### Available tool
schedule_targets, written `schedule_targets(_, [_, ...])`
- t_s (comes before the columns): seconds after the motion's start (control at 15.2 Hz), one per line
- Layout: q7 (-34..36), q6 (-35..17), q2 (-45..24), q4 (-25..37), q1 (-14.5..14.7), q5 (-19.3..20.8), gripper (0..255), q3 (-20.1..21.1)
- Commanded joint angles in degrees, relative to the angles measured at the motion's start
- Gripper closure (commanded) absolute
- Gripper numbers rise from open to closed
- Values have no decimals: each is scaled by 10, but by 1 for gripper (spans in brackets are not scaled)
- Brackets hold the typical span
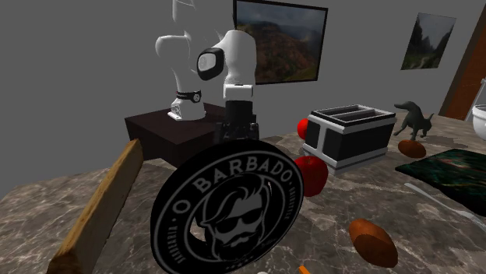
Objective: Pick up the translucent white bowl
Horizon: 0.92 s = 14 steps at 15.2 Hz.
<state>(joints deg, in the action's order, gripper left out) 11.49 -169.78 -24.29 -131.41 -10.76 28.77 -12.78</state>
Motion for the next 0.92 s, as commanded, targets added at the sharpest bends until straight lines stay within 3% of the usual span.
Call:
schedule_targets(0.0, [9,-15,-20,5,5,5,0,-7])
schedule_targets(0.2, [11,-18,-24,6,7,6,0,-9])
schedule_targets(0.26, [11,-19,-24,6,7,6,255,-9])
schedule_targets(0.86, [11,-18,-24,6,7,6,255,-9])
